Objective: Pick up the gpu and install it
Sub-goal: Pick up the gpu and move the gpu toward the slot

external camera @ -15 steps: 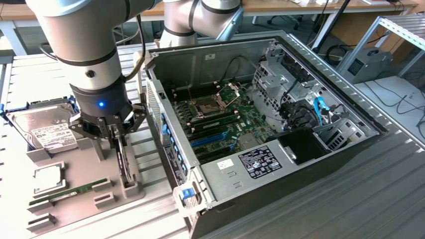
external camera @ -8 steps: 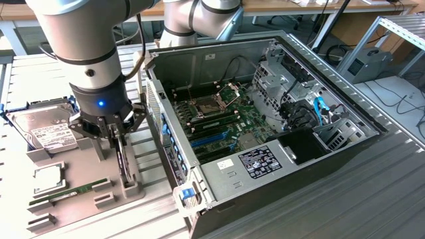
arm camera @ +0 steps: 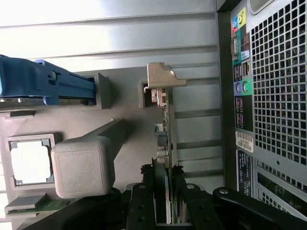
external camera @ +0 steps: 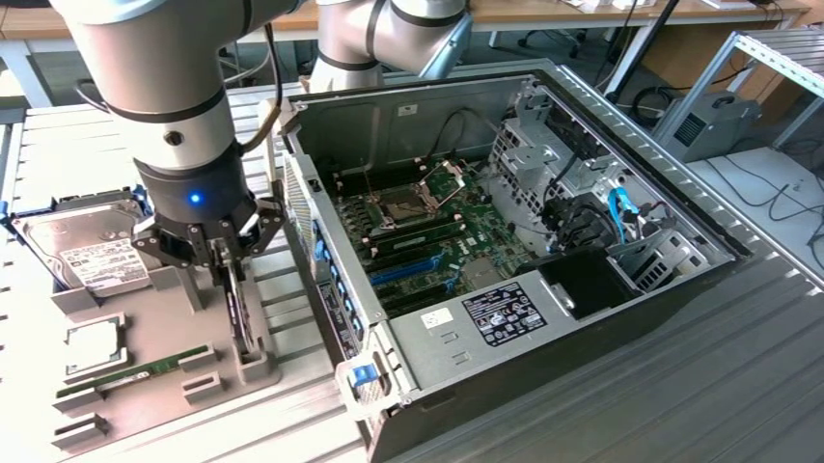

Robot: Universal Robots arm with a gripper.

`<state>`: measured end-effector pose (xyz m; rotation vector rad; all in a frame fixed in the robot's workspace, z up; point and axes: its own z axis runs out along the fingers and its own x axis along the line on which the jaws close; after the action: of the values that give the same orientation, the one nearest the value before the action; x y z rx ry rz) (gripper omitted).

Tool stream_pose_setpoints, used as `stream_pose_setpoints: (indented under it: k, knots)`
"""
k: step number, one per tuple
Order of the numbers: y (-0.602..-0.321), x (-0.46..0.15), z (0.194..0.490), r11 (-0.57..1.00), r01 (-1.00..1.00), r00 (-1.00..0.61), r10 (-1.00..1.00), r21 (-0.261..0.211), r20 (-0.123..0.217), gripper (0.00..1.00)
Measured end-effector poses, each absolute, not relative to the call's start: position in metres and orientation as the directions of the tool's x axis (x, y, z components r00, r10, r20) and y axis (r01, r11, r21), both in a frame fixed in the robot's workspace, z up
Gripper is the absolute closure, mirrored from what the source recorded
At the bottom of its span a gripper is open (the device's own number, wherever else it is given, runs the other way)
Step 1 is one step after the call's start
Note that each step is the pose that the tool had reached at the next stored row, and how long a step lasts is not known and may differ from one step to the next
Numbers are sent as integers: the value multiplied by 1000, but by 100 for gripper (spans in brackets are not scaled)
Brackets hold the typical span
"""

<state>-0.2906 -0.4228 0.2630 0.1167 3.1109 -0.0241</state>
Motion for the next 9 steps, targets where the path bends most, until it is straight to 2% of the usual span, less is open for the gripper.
stream_pose_setpoints:
  k: [9]
  knots:
    - [-423, -291, 265, 997, 75, -997, 75, -14, -29, 73]
